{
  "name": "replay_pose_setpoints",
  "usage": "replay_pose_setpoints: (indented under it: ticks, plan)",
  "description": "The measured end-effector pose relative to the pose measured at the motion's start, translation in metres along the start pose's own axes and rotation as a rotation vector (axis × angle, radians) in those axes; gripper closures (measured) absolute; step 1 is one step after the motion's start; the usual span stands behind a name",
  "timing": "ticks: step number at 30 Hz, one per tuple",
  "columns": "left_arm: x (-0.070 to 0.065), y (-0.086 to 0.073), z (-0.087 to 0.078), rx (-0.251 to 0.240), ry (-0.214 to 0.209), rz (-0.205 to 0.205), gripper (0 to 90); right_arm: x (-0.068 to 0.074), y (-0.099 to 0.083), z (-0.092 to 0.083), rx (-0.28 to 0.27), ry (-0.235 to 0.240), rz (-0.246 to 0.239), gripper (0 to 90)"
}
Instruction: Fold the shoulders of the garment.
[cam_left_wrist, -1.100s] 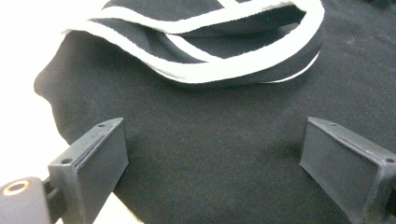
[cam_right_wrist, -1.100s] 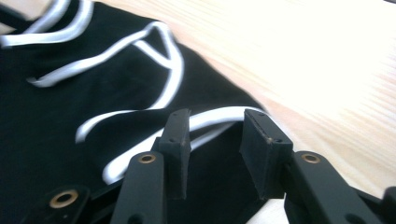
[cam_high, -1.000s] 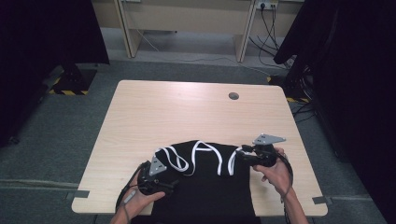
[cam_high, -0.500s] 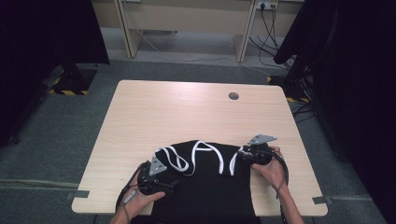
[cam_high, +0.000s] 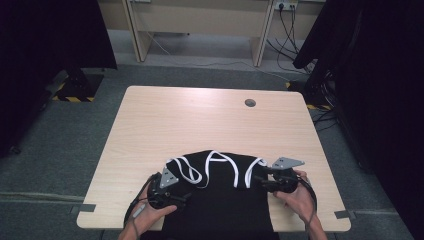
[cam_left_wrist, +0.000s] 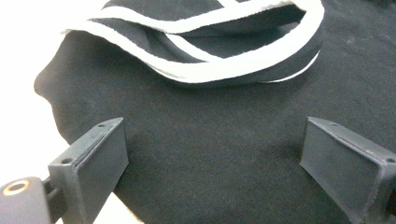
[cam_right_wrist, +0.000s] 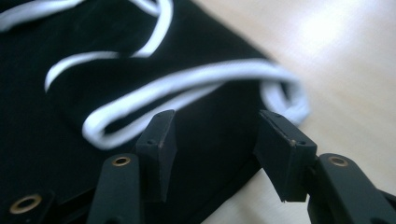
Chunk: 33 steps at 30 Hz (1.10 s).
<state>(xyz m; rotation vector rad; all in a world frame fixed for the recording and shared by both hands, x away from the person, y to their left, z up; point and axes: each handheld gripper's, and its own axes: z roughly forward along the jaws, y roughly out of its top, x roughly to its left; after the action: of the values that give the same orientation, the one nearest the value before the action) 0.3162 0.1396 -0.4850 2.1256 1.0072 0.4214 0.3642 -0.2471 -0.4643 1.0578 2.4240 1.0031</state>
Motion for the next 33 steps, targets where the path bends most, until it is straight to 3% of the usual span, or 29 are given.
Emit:
replay_pose_setpoints:
  ticks: [5, 7, 25, 33]
  plan:
    - [0.0, 0.0, 0.0, 0.0, 0.001, -0.001, 6.7, 0.003, -0.008, 0.004, -0.007, 0.003, -0.006, 49.8]
    - [0.001, 0.001, 0.001, 0.001, 0.002, -0.002, 6.6, 0.001, -0.007, 0.004, 0.004, -0.017, -0.007, 49.9]
    - [0.018, 0.024, 0.026, -0.001, 0.023, -0.022, 6.6, -0.035, 0.011, 0.026, -0.019, -0.064, 0.057, 48.1]
    - [0.018, 0.025, 0.026, -0.001, 0.024, -0.025, 6.6, -0.037, 0.012, 0.028, -0.033, -0.08, 0.076, 44.0]
